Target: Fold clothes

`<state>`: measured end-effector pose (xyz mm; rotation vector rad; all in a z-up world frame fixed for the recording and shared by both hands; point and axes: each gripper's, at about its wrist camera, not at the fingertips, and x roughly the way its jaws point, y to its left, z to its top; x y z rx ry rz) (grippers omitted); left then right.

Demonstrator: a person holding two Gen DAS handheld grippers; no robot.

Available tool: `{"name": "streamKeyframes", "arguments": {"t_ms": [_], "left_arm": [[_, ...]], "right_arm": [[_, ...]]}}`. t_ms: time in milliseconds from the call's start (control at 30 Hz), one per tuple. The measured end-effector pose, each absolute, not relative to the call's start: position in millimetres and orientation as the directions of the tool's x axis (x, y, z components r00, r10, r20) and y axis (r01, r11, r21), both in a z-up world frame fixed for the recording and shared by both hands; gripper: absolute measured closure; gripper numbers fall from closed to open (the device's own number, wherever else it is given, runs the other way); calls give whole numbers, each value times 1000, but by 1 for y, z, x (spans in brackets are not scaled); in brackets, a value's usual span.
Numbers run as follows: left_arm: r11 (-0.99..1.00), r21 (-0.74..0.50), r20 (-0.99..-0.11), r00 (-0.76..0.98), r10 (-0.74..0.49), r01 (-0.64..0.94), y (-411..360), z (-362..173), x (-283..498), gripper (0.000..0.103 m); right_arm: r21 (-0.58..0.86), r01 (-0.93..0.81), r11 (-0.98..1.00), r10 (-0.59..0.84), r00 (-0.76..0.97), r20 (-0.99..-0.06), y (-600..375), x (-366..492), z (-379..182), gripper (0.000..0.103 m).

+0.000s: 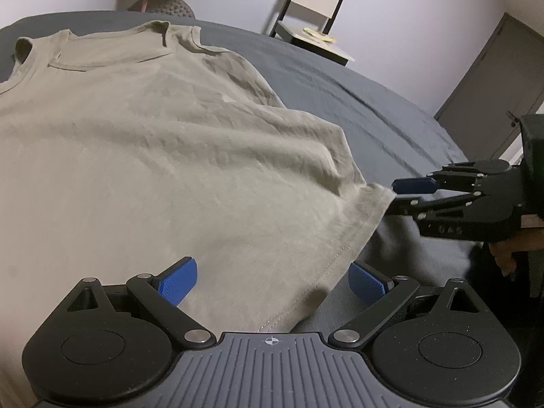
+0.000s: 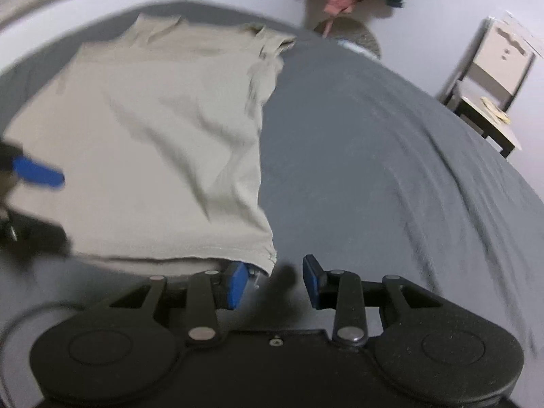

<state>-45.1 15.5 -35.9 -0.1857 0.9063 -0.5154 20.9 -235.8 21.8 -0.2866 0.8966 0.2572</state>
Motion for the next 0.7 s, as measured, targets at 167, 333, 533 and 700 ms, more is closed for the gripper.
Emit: {"name": "streamKeyframes", "arguments": {"t_ms": [167,333,533,700], "left_arm": [[858,-370,-696,506,-510,355,19,-36,-47,6],[854,-388,-694,500,-518,347,24,-35,-49,6],[860,-328,-721,485,-495,392,20,-33,-56,6],[859,-246,-746,478,-463,448,15,-30,-62,6]], "right_arm": [[101,-203,974,196,530,-825,-250,38,8,80],[179,-111,978,210,564,-799,-268,31,16,98],[-356,-398,845,74,748,-660,-214,-41,52,98],[-406,-513,756,-51,573,-818,-191,-39,2,98]]}}
